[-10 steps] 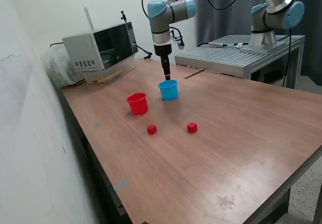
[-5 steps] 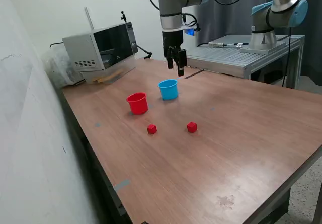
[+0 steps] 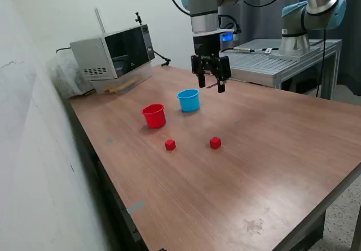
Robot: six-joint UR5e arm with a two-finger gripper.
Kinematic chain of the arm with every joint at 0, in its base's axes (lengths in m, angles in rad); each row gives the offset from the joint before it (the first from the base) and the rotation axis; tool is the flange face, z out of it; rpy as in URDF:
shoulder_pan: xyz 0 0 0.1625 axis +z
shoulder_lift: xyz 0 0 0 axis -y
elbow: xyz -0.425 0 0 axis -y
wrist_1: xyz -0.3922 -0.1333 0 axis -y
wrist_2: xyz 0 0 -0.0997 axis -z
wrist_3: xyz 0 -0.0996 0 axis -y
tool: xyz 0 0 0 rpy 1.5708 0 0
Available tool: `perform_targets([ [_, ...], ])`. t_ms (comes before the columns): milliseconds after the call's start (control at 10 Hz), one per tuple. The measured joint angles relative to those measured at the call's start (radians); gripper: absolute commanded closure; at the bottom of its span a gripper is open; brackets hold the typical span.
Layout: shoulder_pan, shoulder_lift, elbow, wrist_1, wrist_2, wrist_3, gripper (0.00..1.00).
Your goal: Place red objects in the red bin, and blue objects in the blue bin.
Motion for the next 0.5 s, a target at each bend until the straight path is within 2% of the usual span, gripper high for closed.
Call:
perform_targets([
  [500,0.028,0.204,-0.128,-0.027,0.01,-0.056,0.0],
])
